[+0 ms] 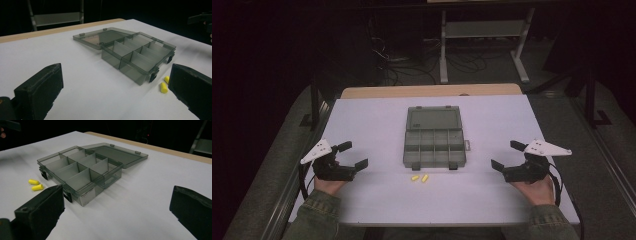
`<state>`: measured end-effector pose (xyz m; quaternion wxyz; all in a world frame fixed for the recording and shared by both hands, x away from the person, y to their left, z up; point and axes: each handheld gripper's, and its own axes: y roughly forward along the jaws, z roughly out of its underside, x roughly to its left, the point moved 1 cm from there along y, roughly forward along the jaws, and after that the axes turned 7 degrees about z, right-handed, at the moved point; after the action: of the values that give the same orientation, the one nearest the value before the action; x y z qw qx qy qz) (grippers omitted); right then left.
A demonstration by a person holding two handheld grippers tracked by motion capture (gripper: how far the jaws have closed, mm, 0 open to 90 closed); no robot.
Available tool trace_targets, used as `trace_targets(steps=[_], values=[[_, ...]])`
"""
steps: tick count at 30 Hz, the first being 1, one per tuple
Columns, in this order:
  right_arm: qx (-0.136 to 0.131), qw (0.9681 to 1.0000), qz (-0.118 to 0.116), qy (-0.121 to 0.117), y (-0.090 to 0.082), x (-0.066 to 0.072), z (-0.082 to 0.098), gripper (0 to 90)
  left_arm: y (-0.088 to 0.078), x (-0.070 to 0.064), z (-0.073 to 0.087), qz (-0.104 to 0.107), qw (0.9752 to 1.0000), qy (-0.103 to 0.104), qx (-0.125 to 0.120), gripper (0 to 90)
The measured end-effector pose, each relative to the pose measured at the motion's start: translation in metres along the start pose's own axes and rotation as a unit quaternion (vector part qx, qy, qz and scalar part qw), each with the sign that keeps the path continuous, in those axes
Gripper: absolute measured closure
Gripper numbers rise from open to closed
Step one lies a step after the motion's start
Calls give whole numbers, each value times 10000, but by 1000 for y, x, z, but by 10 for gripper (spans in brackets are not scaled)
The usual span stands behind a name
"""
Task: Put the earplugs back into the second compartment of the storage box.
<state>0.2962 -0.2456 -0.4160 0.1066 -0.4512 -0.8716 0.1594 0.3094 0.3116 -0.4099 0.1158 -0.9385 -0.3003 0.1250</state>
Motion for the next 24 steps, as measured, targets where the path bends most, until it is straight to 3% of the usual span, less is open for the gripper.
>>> trace_targets(steps=[9,18,24], values=[[-48,10000,6,42,-2,0,0,0,0,2,2,100,9998,-32,194,0],[-30,10000,-66,54,-4,1,0,0,1,-1,-5,86,9988,132,474,0],[-2,9999,-98,30,-5,1,0,0,4,-4,-12,99,9968,340,720,0]])
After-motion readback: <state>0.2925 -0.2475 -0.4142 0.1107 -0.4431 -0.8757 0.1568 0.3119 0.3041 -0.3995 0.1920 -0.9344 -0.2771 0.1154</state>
